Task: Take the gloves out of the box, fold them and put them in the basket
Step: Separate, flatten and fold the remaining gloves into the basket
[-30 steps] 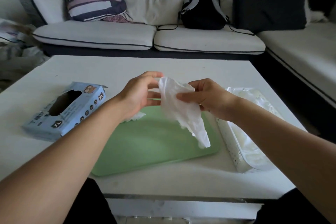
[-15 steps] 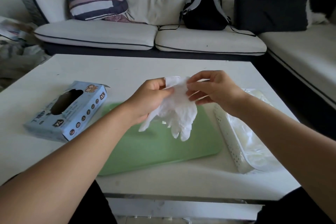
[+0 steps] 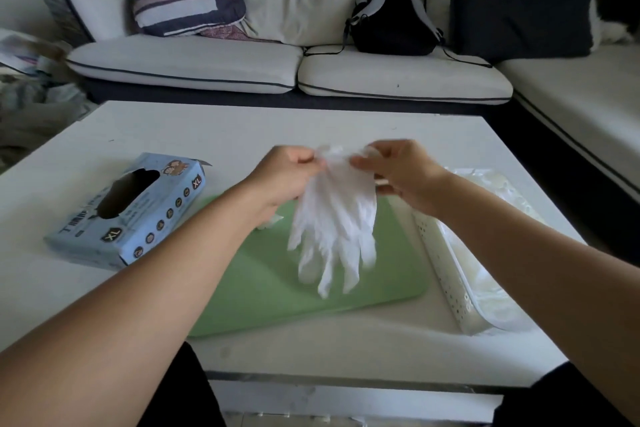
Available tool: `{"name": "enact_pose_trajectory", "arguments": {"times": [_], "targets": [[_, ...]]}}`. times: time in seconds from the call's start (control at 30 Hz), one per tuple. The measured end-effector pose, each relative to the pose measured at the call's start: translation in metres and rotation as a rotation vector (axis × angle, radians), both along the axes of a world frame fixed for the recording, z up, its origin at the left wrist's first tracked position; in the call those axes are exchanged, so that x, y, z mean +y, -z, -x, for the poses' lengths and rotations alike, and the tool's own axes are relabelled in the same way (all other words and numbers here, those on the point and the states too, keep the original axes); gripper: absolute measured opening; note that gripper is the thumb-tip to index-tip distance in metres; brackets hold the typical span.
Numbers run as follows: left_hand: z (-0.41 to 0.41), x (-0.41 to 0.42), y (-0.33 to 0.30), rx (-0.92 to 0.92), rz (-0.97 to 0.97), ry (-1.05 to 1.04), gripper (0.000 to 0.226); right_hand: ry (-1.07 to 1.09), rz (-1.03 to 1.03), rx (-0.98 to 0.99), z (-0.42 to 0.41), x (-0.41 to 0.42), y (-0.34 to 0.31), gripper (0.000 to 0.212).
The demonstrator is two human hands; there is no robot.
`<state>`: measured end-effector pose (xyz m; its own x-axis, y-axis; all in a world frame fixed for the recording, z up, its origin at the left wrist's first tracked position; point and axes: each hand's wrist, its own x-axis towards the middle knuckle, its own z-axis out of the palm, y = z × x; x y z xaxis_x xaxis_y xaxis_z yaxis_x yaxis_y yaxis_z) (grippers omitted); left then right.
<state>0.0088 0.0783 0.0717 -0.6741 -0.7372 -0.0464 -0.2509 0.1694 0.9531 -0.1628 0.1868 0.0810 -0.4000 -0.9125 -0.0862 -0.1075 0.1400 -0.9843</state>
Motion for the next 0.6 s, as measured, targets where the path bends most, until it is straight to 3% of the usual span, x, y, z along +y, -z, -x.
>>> {"name": "enact_pose_trajectory", "arguments": {"times": [0.1, 0.23, 0.3, 0.47, 0.6], "targets": [[0.005, -0.016, -0.010, 0.190, 0.442, -0.064, 0.030, 0.121, 0.348, 0.342, 0.007, -0.009, -0.018, 0.003], [0.002, -0.023, -0.008, 0.204, 0.691, -0.018, 0.024, 0.117, 0.428, 0.641, 0.010, -0.005, -0.017, 0.006], [-0.004, -0.021, 0.006, 0.092, 0.689, 0.069, 0.012, 0.039, 0.321, 0.806, 0.006, -0.001, 0.001, 0.009], [-0.019, -0.009, 0.070, -0.539, 0.689, 0.430, 0.007, -0.471, -0.201, 1.075, -0.005, 0.019, 0.060, 0.017], [-0.027, 0.013, 0.090, -0.687, 0.648, 0.583, 0.033, -0.673, -0.310, 1.130, -0.020, 0.030, 0.077, 0.021]]}}
